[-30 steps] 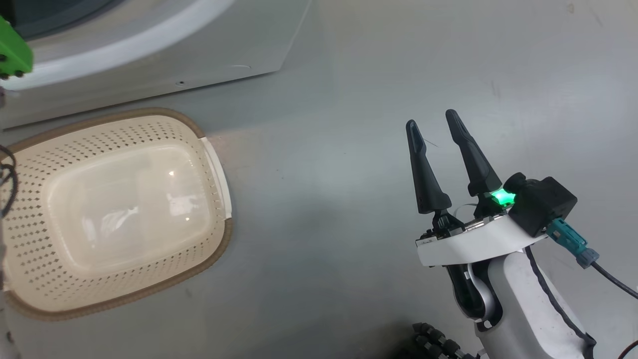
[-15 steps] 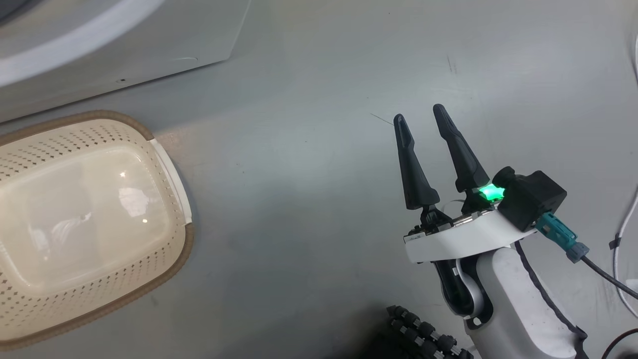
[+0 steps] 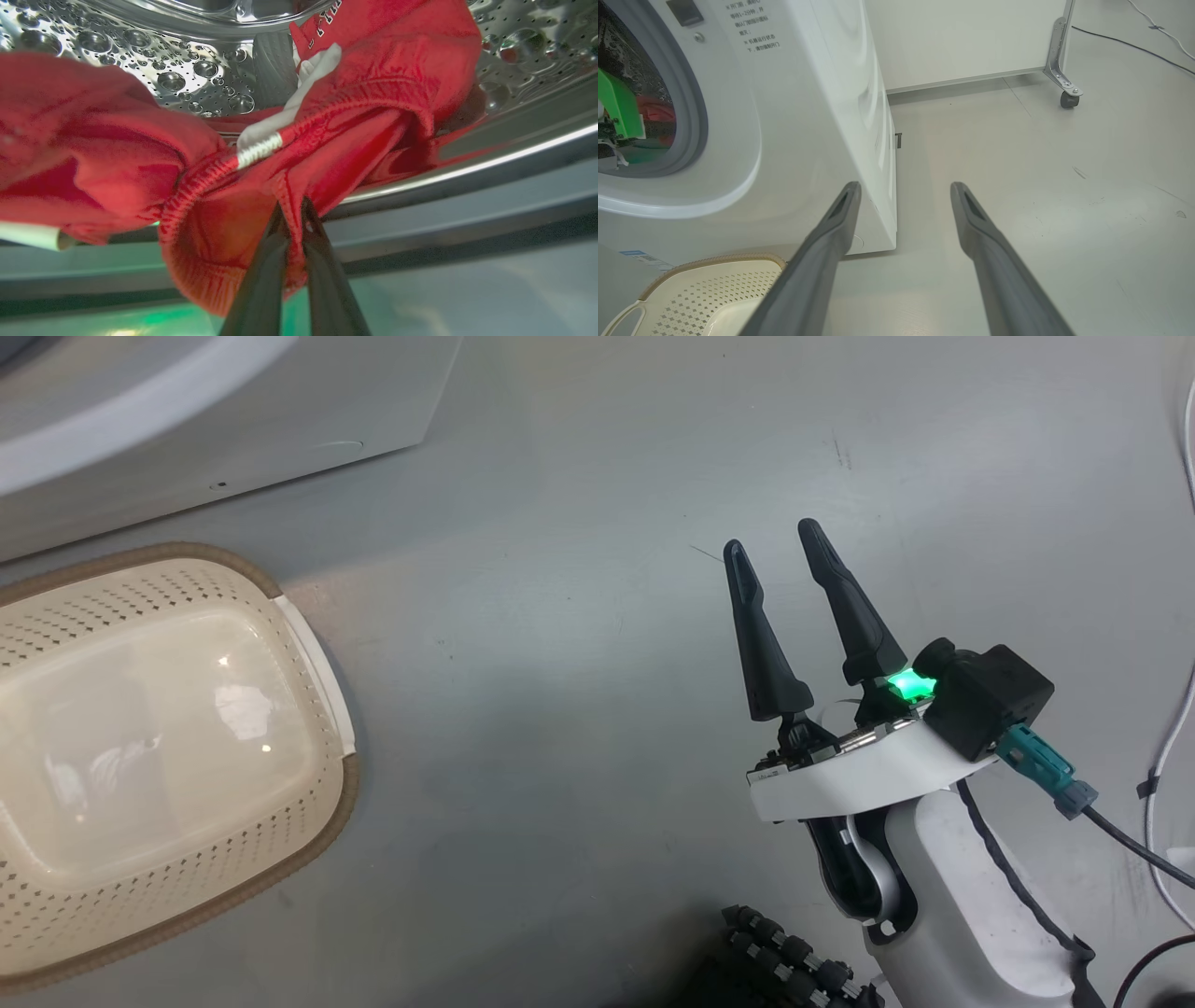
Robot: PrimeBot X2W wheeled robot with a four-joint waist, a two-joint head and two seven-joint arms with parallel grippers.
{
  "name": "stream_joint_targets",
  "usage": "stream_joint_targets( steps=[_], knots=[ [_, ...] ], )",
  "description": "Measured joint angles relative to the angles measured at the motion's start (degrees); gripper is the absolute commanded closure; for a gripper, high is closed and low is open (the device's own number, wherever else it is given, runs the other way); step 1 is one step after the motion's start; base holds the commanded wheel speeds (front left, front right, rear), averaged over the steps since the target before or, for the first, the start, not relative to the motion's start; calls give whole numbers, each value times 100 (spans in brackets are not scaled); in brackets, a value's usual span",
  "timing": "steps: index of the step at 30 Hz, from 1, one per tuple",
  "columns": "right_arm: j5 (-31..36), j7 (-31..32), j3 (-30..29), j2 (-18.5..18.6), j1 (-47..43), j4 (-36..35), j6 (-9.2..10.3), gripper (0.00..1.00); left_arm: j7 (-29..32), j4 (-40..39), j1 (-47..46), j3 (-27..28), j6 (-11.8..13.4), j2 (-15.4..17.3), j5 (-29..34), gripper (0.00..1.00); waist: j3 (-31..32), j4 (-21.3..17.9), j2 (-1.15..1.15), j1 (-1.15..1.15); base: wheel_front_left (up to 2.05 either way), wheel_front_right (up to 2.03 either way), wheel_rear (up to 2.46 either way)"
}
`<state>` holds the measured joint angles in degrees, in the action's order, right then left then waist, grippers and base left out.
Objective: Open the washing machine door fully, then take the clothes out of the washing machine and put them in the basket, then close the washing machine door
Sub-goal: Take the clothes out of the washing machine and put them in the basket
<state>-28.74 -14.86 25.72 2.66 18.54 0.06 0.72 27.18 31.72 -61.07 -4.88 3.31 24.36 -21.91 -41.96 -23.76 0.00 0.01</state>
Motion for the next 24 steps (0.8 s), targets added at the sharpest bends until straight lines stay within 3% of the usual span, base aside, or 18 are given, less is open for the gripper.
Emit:
stream_joint_targets(
  steps=[6, 14, 24],
  knots=[
    [1, 0, 16, 0, 28, 9, 3, 0, -53, 121, -85, 4, 47, -14, 2, 100, 5, 16, 0, 0, 0, 0, 0],
    [70, 0, -51, 0, 41, 76, 78, 0, -494, 260, -85, -36, 40, -298, -14, 100, 114, 124, 0, 0, 0, 0, 0],
    [227, 0, -98, 3, 52, 196, 89, 0, -1428, 265, 220, -108, -124, -678, -24, 100, 370, 376, 0, 0, 0, 0, 0]
  ],
)
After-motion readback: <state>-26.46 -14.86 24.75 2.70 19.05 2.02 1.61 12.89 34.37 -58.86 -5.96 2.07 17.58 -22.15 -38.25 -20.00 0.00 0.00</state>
